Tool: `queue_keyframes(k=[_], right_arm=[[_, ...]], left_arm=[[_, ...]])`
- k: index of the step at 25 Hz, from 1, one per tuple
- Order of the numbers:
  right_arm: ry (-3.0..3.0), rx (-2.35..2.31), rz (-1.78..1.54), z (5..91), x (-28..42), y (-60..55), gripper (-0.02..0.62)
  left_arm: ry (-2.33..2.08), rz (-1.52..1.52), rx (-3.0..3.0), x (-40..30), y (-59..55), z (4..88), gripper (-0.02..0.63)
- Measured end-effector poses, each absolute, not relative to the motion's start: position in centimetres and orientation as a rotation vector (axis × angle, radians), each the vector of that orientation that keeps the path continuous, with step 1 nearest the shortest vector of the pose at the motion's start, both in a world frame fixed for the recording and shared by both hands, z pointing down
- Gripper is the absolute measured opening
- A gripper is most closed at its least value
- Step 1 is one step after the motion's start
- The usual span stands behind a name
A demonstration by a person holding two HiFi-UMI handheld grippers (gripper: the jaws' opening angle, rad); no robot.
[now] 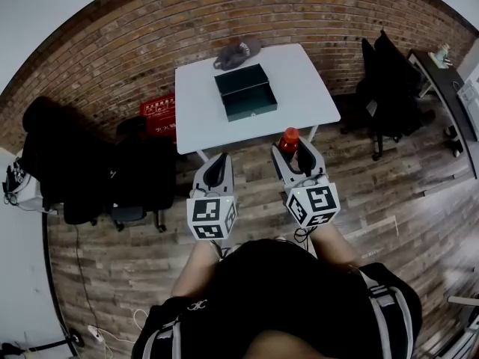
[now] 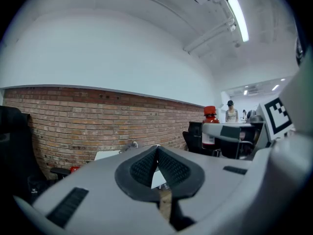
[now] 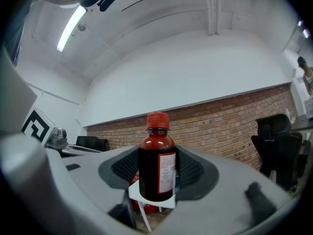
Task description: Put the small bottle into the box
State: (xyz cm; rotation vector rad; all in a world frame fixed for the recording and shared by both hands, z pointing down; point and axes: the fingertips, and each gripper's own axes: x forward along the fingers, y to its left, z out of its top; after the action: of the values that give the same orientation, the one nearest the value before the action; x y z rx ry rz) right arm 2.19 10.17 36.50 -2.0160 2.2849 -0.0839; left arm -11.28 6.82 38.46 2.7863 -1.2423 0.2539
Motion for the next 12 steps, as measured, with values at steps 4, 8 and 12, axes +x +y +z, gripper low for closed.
queue_keyframes(k=[4, 8, 12], right_arm=[[2.298, -2.002, -0.066, 36.3, 3.0, 10.6, 0.215], [2.309, -1.970, -0.054, 36.2, 4.4, 11.4, 0.215], [2.342, -1.929, -0.050, 36.7, 5.6, 12.1, 0.215]], left_arm=[[-1.267, 0.262, 2.784, -10.4, 7.2, 38.4, 0.014], [-1.301, 0.265, 2.779, -9.2, 8.0, 38.5, 0.014], [-1.311, 0.280, 2.755, -7.5, 9.4, 39.6, 0.014]])
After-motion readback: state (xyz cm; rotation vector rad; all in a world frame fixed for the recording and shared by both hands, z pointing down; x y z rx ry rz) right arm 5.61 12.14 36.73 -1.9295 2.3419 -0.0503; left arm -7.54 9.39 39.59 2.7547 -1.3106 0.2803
